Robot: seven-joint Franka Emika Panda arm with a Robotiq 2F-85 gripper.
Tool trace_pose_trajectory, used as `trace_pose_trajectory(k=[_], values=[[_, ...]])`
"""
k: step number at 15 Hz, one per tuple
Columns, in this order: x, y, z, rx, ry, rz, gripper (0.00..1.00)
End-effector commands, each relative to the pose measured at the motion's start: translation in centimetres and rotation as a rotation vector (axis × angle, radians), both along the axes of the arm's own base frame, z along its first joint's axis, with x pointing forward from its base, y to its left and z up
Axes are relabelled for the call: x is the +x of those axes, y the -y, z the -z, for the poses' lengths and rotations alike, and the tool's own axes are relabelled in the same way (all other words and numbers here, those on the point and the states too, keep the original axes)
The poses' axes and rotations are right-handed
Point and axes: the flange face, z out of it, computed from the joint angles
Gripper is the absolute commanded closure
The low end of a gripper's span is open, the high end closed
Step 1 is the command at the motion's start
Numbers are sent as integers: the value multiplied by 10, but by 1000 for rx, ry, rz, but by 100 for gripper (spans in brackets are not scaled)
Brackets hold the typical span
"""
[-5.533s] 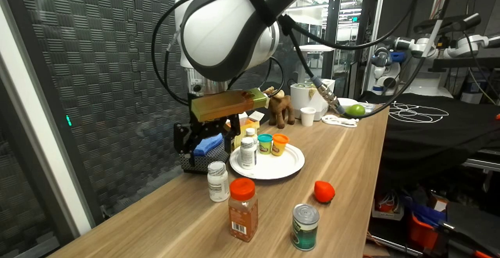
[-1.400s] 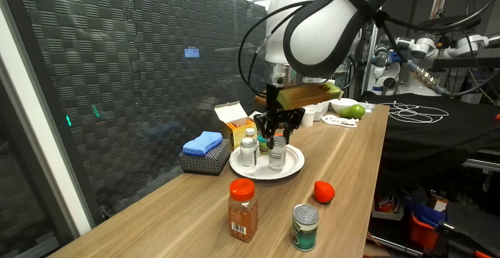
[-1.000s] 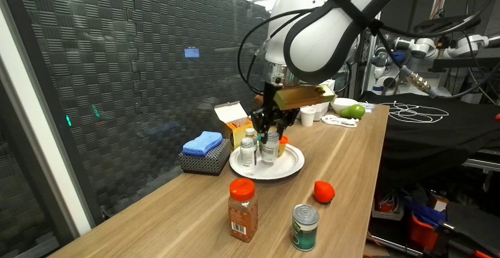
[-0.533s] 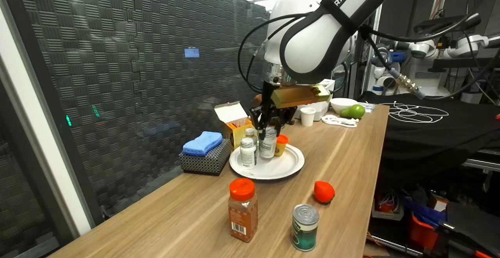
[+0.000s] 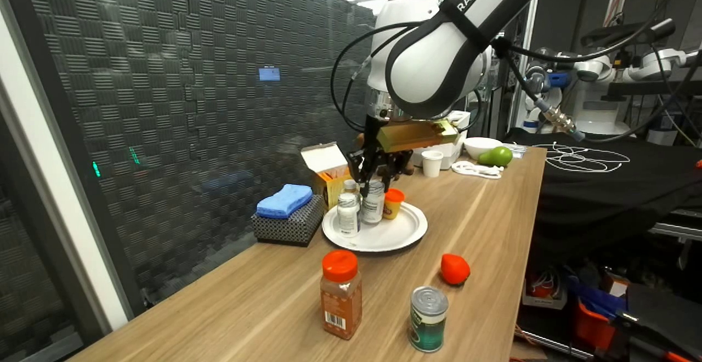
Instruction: Pick up all the objects surrounding the white plate and arrange them on the plate
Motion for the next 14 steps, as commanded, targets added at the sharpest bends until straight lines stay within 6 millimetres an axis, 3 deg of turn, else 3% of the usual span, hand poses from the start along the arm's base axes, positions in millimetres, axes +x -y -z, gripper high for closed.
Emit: trace_pose_trajectory(k=[1, 2, 3, 6, 7, 11, 14], values=[[5, 0, -8, -3, 3, -27, 76], [4, 0, -8, -8, 3, -36, 43], [3, -1, -9, -14, 2, -45, 25], [-1, -4, -11, -20, -2, -69, 4], [-2, -5, -12, -20, -1, -79, 0], [-5, -10, -26, -42, 35, -91, 0], [-5, -18, -50, -91, 86, -77, 0]])
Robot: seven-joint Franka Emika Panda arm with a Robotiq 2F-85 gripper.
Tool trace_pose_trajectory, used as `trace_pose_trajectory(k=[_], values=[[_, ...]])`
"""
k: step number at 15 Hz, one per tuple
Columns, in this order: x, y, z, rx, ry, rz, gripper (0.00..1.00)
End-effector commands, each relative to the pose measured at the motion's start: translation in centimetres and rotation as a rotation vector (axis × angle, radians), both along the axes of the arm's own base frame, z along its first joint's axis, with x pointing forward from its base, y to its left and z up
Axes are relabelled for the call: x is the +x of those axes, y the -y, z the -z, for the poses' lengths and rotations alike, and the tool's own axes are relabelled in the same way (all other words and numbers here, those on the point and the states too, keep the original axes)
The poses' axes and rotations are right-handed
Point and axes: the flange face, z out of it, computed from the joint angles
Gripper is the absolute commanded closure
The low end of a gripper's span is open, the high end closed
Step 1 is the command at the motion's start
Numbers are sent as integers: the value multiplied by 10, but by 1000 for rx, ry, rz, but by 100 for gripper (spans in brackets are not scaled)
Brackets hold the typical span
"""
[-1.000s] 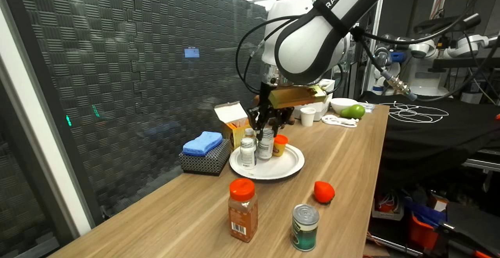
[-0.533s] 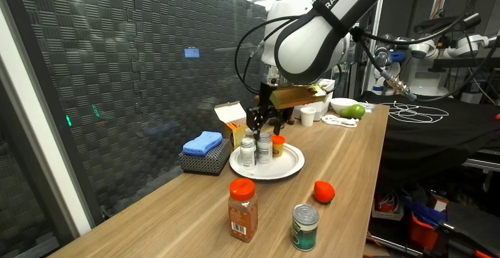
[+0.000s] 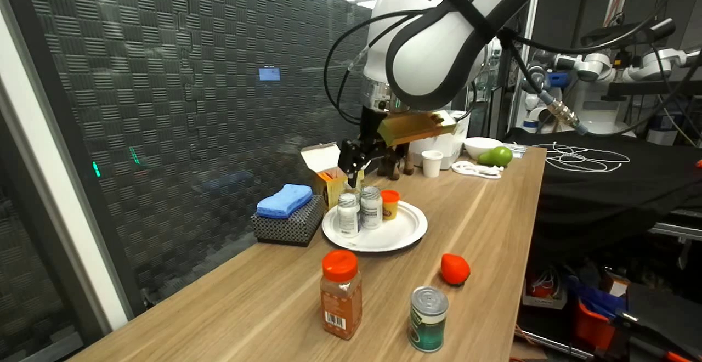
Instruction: Pick up all the objects surrounding the white plate and arrange them on the plate
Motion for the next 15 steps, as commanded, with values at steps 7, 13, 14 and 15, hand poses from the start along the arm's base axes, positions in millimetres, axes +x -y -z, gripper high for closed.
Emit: trace_pose_trajectory(k=[7, 13, 14, 15], values=[[-15, -76, -55, -36, 11, 81, 0], [-33, -152, -30, 19, -179, 5, 0], [-37, -162, -27, 25, -215, -2, 0], [-41, -170, -26, 31, -244, -9, 0]])
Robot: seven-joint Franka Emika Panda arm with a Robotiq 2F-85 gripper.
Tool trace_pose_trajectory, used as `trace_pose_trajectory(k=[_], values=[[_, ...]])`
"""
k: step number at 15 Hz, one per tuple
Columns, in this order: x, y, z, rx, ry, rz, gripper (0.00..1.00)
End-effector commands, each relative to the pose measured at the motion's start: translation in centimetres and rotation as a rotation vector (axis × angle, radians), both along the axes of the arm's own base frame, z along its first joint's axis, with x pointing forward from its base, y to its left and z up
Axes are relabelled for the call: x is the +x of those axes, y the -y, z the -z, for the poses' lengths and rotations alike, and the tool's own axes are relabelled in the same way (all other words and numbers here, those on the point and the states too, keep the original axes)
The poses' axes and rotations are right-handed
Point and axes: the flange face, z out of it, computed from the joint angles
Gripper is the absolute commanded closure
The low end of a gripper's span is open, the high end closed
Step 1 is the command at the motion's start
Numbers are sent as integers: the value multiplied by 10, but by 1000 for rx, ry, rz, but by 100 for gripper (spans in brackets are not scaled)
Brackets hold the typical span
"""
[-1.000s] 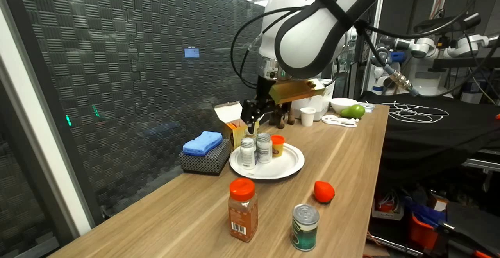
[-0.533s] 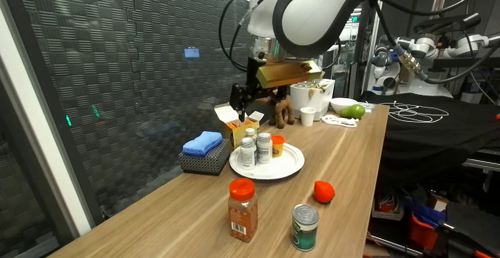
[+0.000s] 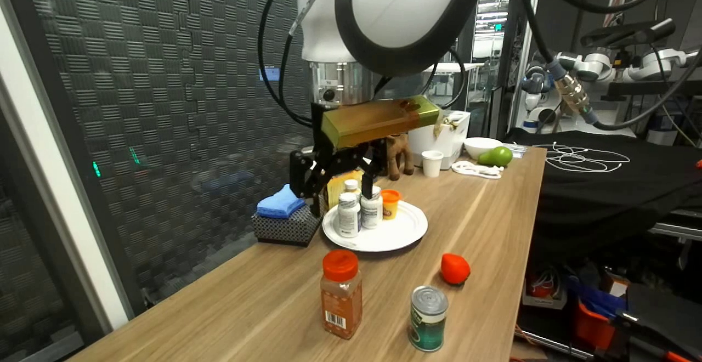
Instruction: Pick up all the objects surrounding the white plate and arrange them on the plate
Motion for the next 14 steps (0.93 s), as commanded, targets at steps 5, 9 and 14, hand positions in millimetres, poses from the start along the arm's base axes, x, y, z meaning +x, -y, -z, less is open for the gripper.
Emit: trace_pose_trajectory(k=[5, 9, 14], values=[[-16, -51, 2, 85, -208, -59, 0], [-26, -63, 0, 91, -249, -88, 0], [-26, -62, 10, 79, -267, -126, 0]])
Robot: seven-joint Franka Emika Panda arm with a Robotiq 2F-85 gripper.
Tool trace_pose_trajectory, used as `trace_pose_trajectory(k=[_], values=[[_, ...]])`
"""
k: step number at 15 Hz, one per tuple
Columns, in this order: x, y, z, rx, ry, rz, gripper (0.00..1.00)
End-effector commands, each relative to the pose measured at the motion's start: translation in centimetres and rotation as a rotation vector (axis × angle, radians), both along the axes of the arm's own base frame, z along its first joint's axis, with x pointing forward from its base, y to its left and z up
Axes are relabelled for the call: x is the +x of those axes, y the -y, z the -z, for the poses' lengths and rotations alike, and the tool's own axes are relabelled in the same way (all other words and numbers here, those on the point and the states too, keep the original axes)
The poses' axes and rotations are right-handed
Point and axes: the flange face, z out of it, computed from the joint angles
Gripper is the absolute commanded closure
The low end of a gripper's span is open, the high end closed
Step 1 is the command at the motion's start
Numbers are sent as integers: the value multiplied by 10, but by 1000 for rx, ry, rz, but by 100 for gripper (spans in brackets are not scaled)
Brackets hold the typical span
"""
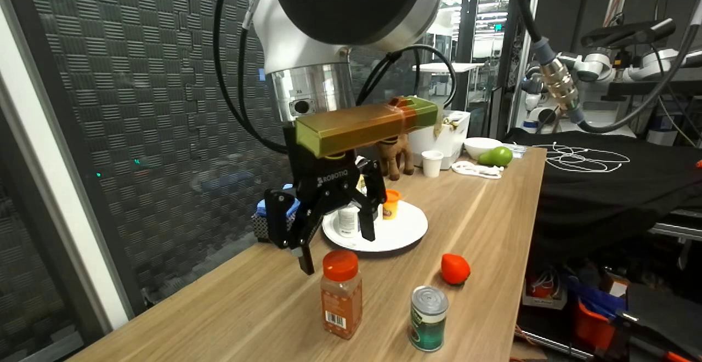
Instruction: Pick up all the objects surrounding the white plate and arrange them on the plate
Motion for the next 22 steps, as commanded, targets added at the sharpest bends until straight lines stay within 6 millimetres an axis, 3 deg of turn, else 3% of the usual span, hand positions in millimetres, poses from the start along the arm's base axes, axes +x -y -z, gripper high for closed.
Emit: trace_pose_trajectory(k=[1, 7, 9, 15, 18, 22], values=[[5, 0, 0, 11, -12, -33, 0], [11, 5, 14, 18, -26, -88, 0], [12, 5, 16, 21, -29, -101, 25], [12, 0, 17, 18, -12, -145, 72], [10, 1, 14, 5, -16, -138, 76], [10, 14, -13, -7, 75, -87, 76]])
